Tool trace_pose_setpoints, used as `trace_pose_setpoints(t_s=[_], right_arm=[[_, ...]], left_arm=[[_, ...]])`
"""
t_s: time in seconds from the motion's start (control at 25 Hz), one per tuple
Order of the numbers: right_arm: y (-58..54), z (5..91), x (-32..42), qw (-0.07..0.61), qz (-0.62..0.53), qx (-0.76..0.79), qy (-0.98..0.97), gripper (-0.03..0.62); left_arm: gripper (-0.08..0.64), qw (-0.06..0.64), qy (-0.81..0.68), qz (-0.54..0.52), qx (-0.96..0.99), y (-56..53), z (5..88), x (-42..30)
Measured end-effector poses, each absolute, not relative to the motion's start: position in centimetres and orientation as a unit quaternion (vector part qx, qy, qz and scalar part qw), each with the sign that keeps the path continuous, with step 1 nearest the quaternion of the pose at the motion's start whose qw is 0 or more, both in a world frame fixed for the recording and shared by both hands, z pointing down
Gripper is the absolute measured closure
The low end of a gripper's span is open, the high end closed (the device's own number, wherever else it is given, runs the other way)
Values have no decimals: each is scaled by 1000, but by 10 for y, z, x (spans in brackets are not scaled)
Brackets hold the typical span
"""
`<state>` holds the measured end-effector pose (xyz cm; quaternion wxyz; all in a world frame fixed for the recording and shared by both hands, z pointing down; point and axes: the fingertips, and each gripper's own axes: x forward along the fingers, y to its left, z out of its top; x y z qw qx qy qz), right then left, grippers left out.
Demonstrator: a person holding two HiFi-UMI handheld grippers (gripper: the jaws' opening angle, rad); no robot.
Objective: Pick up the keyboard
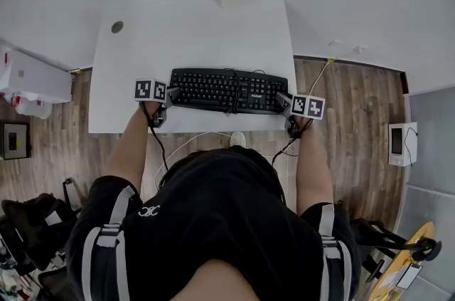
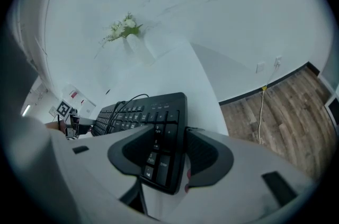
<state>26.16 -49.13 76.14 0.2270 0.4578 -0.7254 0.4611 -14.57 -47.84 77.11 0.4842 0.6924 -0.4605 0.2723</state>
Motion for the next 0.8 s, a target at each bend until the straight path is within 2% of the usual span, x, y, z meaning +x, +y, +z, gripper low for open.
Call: trace_pose_setpoints(t_s=[0.44, 0.8], right_arm=[[-511, 695, 270, 162, 388, 474, -774, 394], [-561, 544, 254, 100, 212, 481, -845, 394]], left_arm=[[388, 402, -495, 182, 748, -500, 694, -137], [385, 279, -540, 87, 789, -524, 581, -149]])
